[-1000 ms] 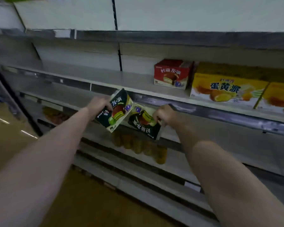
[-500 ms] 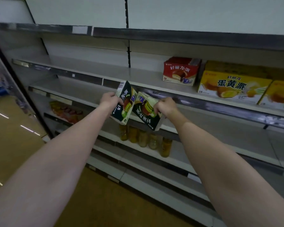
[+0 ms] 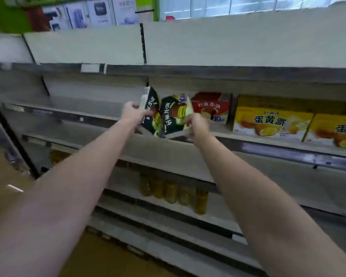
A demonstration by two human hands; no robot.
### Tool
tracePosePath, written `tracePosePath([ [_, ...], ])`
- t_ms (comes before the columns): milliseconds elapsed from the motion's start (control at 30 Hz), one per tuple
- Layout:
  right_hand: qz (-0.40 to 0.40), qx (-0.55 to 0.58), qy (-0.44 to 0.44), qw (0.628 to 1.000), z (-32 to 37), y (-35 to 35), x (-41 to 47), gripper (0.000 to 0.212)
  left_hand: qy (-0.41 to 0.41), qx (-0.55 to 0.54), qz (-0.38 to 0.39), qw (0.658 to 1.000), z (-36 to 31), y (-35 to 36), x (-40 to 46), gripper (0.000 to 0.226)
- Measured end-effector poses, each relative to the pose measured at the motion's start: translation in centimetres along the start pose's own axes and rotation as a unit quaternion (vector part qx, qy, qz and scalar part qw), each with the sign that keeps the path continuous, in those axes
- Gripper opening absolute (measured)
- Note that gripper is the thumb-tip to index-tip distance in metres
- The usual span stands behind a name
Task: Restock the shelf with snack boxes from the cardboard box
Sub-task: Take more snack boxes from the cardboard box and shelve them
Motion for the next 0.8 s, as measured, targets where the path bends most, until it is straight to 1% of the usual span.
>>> tracePosePath([
  [67,0.02,0.013,0.016,1.0,-0.1,0.9,2.1,0.009,-0.028,-0.029,0.01,0.999,-0.6,0.6,1.6,0.06],
  [133,0.025,0.027,0.024,0.999,-0.4,1.5,4.5,0.011,-0.044,-0.046,0.012,0.998,-1.1,1.1,3.5,0.051],
  [167,0.033,0.04,0.022,0.998,-0.6,2.0,5.9,0.017,-0.051,-0.057,0.015,0.997,-1.2,1.4,4.5,0.041],
  [200,0.041,0.053,0.021,0.998,-1.2,2.5,7.5,0.026,-0.07,-0.066,0.031,0.995,-1.1,1.8,5.4,0.032],
  [233,0.046,0.067,0.025,0.996,-2.4,3.0,9.6,0.038,-0.092,-0.073,0.05,0.992,-0.9,2.2,6.4,0.028],
  [267,0.046,0.08,0.034,0.995,-4.0,3.5,12.2,0.047,-0.108,-0.082,0.061,0.989,-0.4,2.4,7.3,0.031],
  [300,0.049,0.087,0.043,0.994,-5.4,4.0,14.2,0.052,-0.108,-0.087,0.064,0.988,-0.1,2.6,8.2,0.036],
  [367,0.049,0.061,0.045,0.996,-5.3,4.7,14.2,0.045,-0.089,-0.087,0.048,0.991,0.3,2.5,10.3,0.041],
  [433,0.037,0.031,0.032,0.998,-3.9,5.1,12.6,0.031,-0.066,-0.048,0.018,0.996,0.2,2.3,12.1,0.04],
  [500,0.026,0.005,0.027,0.999,-4.0,5.4,13.3,0.016,-0.056,-0.026,0.021,0.998,0.2,2.2,13.9,0.038],
  [567,0.037,-0.006,0.032,0.999,-4.3,6.0,14.5,0.018,-0.053,-0.018,0.035,0.998,-0.1,2.2,15.7,0.041],
  [600,0.044,-0.008,0.037,0.998,-4.3,6.3,15.0,0.017,-0.048,-0.014,0.045,0.998,-0.1,2.1,16.6,0.047],
  [667,0.045,0.0,0.038,0.998,-4.4,6.9,16.1,0.015,-0.026,-0.007,0.07,0.997,-0.1,2.1,18.5,0.065],
  [700,0.043,0.008,0.034,0.998,-4.3,7.2,16.6,0.019,-0.012,-0.005,0.078,0.997,0.1,2.1,20.0,0.073],
  [733,0.037,0.011,0.029,0.999,-4.2,7.5,17.0,0.024,0.004,0.007,0.09,0.996,-0.1,2.2,20.6,0.074],
  [767,0.025,0.012,0.026,0.999,-4.2,7.7,17.5,0.023,0.018,0.024,0.099,0.995,-0.4,2.4,21.0,0.068],
  [800,0.016,0.017,0.027,0.999,-4.3,8.0,17.9,0.017,0.035,0.043,0.107,0.993,-0.5,2.6,21.8,0.062],
])
Point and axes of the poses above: each hand's wrist, its own x-axis towards the middle knuckle, its own y-axis out of the palm, z = x × y, the point moved 4 cm from there along x, towards the middle knuckle, and after that the axes turned 10 degrees about -y, right-handed, at the moved point
